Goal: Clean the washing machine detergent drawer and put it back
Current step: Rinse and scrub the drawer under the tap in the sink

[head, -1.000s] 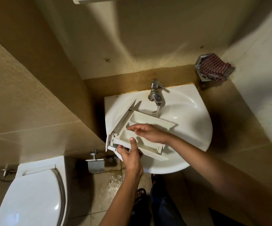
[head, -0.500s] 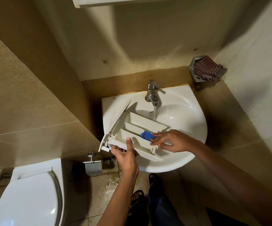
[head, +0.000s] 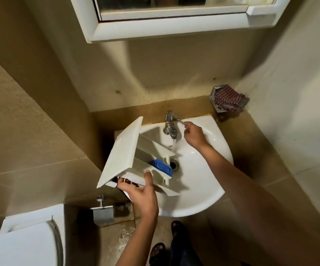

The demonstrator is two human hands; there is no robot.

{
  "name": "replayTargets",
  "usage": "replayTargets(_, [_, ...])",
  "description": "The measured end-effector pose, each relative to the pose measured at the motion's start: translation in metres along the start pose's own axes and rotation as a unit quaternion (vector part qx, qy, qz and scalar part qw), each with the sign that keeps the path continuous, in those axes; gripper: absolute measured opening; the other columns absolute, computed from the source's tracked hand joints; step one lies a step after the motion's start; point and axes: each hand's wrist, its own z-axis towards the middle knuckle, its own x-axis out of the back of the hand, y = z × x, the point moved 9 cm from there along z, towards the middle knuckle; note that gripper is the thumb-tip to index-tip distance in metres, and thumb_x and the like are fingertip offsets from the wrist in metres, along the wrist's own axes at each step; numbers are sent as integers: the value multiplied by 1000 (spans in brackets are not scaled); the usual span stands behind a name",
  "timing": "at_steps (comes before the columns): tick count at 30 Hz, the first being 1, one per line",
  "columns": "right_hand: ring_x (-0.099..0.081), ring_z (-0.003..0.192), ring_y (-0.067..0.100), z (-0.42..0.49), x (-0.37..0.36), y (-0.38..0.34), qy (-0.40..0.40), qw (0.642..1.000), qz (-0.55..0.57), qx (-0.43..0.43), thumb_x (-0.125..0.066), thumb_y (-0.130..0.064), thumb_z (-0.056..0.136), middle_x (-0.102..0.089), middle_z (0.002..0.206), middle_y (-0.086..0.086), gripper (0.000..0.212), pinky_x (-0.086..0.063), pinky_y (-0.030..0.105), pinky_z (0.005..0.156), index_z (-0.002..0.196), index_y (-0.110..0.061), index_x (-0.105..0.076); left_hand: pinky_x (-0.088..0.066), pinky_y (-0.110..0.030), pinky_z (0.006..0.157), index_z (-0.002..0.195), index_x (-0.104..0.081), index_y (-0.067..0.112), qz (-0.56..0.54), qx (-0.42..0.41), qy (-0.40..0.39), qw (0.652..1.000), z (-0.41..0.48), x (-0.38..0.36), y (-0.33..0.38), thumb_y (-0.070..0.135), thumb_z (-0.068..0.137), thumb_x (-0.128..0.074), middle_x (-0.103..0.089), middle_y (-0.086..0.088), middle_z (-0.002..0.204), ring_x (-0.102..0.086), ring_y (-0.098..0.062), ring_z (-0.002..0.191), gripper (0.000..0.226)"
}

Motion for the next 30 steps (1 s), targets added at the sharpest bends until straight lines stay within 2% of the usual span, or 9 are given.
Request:
replayTargets(5, [-53, 115, 38, 18, -3, -20, -24, 1000, 8, -1, -39, 1, 89, -60, 124, 21, 45, -43, 32, 87, 131, -8, -53, -41, 0, 75, 128, -29, 27, 30, -78, -19, 996, 12, -8, 28, 5, 87, -68, -57, 11, 110, -57, 15, 92, 61])
replayTargets(7, [-54, 113, 36, 18, -5, -26, -23, 1000, 8, -3, -42, 0, 89, -62, 121, 20, 44, -40, 27, 81, 130, -8, -55, -44, -3, 76, 127, -31, 29, 32, -86, -30, 995, 18, -11, 32, 6, 87, -69, -57, 7, 111, -58, 11, 93, 60])
replayTargets(12, [-59, 104, 34, 7, -13, -37, -8, 1000, 26, -14, -54, -5, 85, -67, 109, 17, 29, -37, 24, 73, 112, -6, -65, -44, -23, 100, 121, -35, 31, 50, -110, -45, 992, 27, -17, 42, 8, 84, -72, -47, -1, 131, -50, -4, 117, 56])
replayTargets(15, [-59, 96, 32, -4, -23, -43, -27, 999, 26, -10, -53, -2, 83, -66, 100, 16, 26, -40, 25, 71, 107, -5, -63, -45, -19, 98, 118, -38, 29, 37, -117, -61, 991, 29, -20, 43, 5, 83, -73, -48, -1, 134, -52, -10, 120, 55])
replayTargets(18, [-56, 100, 29, -12, -21, -41, -64, 997, 44, -10, -49, -7, 89, -62, 105, 12, 29, -37, 24, 74, 116, -10, -60, -45, -7, 88, 116, -39, 30, 28, -121, -61, 990, 29, -21, 47, 4, 82, -74, -50, 12, 125, -55, 0, 113, 56])
replayTargets(21, [-57, 96, 27, -26, -14, -37, -83, 986, 123, -81, -44, -28, 98, -60, 107, 13, 27, -44, 33, 83, 110, -10, -60, -49, -19, 94, 117, -40, 26, 33, -128, -75, 988, 28, -22, 52, 6, 81, -75, -56, 3, 125, -57, -12, 116, 54])
replayTargets(24, [-61, 70, 19, -58, -22, -53, -170, 886, 381, -204, -37, -53, 98, -63, 82, 9, 50, -53, 30, 68, 101, -8, -58, -46, -27, 98, 114, -40, 29, 67, -159, -83, 982, 23, -22, 62, 8, 79, -78, -54, 0, 127, -54, -14, 119, 56])
replayTargets(27, [-66, 65, 17, -80, -23, -93, -278, 764, 543, -210, -36, -64, 92, -65, 73, 6, 65, -56, 31, 63, 107, -5, -58, -40, -12, 89, 107, -40, 26, 111, -192, -101, 970, 19, -26, 72, 7, 76, -80, -50, 16, 114, -50, -4, 110, 54])
replayTargets(30, [-64, 87, 19, -85, -8, -112, -262, 758, 566, -191, -53, -39, 95, -66, 101, 9, 40, -56, 31, 75, 117, -6, -55, -35, -2, 80, 103, -40, 22, 139, -215, -118, 960, 16, -28, 83, 6, 75, -80, -44, 22, 104, -47, -3, 103, 51])
